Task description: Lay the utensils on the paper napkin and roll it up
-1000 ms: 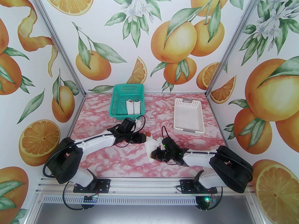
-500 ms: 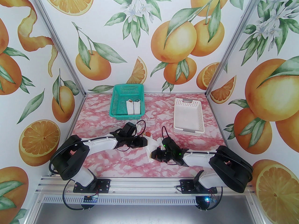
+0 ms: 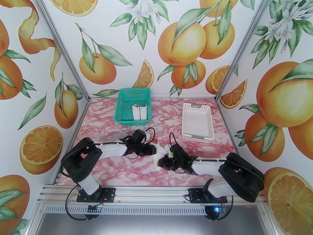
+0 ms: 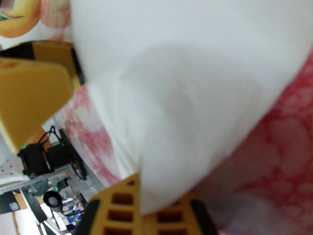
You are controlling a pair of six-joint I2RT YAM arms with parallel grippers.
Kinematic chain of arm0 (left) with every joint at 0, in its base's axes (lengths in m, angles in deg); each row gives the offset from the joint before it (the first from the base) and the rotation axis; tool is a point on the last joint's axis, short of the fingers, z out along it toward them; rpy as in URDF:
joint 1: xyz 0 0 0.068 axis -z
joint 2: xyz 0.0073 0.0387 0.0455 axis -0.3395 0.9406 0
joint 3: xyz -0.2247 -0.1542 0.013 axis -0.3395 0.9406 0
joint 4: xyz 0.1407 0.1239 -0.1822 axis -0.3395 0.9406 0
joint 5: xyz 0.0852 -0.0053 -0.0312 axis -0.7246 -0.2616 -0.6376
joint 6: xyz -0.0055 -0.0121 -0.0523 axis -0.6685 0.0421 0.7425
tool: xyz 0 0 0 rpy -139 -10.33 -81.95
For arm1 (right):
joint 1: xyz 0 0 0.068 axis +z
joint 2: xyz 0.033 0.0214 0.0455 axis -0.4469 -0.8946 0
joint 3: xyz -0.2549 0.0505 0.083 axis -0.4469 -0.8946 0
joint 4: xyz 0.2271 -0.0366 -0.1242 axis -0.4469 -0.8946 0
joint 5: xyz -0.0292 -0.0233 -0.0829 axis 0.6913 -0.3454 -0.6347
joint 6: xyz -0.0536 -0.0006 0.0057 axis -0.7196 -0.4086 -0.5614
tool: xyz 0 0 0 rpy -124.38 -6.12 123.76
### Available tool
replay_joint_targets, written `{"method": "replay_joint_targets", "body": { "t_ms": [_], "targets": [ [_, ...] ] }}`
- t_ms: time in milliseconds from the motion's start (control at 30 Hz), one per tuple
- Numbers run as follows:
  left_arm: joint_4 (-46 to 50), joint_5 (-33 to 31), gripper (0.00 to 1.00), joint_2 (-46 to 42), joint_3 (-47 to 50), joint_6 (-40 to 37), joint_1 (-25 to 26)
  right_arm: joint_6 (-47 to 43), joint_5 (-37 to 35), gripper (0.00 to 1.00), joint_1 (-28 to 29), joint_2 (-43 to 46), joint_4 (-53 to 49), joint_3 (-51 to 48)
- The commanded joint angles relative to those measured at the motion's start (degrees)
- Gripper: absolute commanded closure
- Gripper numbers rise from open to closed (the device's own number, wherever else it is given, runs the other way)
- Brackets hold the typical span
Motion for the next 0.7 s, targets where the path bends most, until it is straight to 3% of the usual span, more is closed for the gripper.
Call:
{"method": "replay_joint_targets", "body": {
  "t_ms": [0,367,667],
  "targets": [
    [-3.05,0.0,0.48,1.15,-2.3,0.3,0.25,0.14,-0.93,1.0,0.27,-2.13,-7.88,-2.53],
    [0.97,-3.35,0.51,4.33,-4.61,-0.9,1.94,0.12,-1.23,1.0,0.19,-1.96,-7.88,-2.79],
    [0.73,-5.83,0.66,6.41,-4.78,0.32,3.69,0.05,-1.23,1.0,0.16,-2.23,-7.93,-2.44]
  ]
}}
